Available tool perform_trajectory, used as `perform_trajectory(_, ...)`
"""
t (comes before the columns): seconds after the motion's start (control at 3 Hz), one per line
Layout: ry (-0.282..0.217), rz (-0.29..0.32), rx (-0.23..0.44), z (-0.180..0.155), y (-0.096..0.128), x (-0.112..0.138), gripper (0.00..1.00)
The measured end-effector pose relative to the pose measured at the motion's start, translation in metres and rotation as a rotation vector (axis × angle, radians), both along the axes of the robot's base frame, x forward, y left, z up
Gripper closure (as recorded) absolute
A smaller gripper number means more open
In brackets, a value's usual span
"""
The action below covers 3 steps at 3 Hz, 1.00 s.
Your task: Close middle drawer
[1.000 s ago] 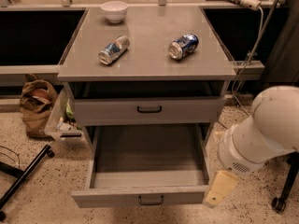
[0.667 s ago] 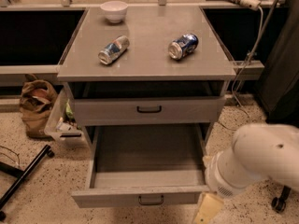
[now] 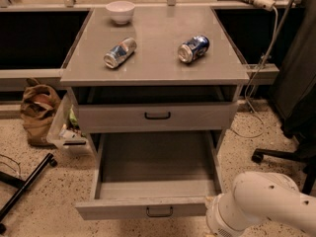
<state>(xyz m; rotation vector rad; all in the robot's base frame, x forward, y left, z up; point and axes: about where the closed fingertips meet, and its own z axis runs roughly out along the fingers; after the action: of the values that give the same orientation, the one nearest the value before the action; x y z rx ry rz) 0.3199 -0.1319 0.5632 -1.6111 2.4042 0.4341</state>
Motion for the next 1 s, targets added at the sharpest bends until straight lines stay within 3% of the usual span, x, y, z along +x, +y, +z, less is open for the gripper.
perform_trajectory(0.67, -0.001, 0.005, -0.012, -0.015, 0.002, 0.000, 0.00)
perform_trajectory(1.0, 0.030, 0.002, -0.016, -0.050, 0.001, 0.006, 0.00)
